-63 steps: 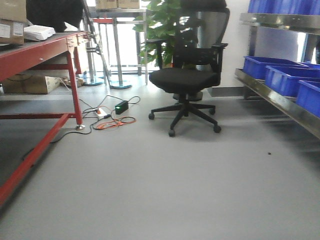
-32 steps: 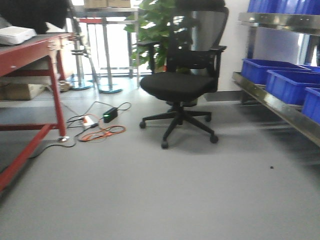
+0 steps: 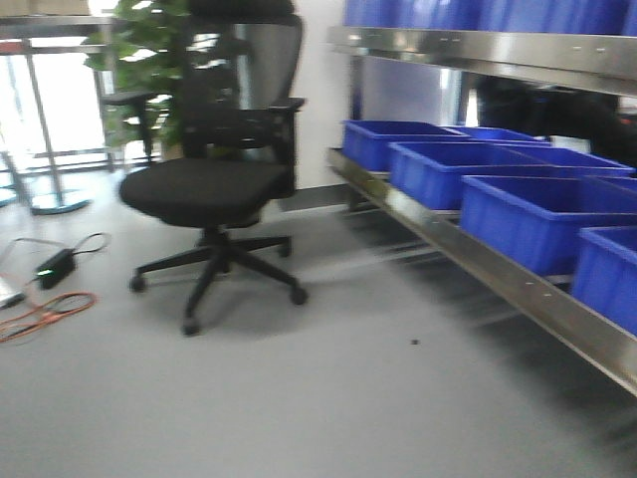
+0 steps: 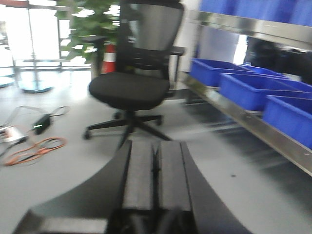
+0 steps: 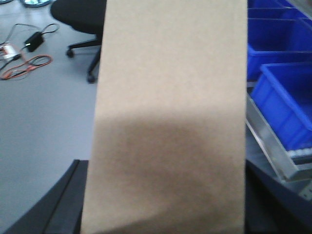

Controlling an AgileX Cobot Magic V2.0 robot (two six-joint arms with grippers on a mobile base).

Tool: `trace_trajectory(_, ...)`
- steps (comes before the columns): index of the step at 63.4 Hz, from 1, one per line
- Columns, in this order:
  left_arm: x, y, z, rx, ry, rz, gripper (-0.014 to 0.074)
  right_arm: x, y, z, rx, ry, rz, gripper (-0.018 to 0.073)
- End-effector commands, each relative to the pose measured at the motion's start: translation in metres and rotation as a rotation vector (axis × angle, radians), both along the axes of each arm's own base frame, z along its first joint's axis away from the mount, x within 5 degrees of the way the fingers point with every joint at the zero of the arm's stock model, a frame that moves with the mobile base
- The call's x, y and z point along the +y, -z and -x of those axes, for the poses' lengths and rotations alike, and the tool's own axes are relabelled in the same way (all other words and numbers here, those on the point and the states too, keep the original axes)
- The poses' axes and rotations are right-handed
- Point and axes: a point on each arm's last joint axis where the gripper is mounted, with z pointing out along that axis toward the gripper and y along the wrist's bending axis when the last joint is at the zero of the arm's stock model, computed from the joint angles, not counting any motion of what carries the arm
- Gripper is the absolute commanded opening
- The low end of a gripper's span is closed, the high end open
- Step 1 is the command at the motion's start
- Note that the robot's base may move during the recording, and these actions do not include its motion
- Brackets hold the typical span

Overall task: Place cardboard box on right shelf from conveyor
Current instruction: 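Drive the base toward the steel shelf rack with blue bins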

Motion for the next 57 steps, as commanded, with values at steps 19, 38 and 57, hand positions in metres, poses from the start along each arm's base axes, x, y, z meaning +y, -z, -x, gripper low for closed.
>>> trace_trajectory(19, 0.0008, -0.0100, 0.0017, -0.104, -0.007, 0.023, -0.0119, -0.0005, -0.0149, -0.0033, -0.107, 0.007, 0.003, 0.0195)
trace_trajectory(38, 0.0008, -0.0100, 0.0017, -0.104, -0.007, 0.023, -0.0119, -0.0005, -0.0149, -0.0033, -0.107, 0.007, 0.003, 0.0195)
trace_trajectory(57, 0.0008, -0.0100, 0.0017, -0.104, -0.007, 0.023, -0.0119, 0.0002, -0.0149, -0.0033, -0.107, -0.005, 0.002, 0.0195)
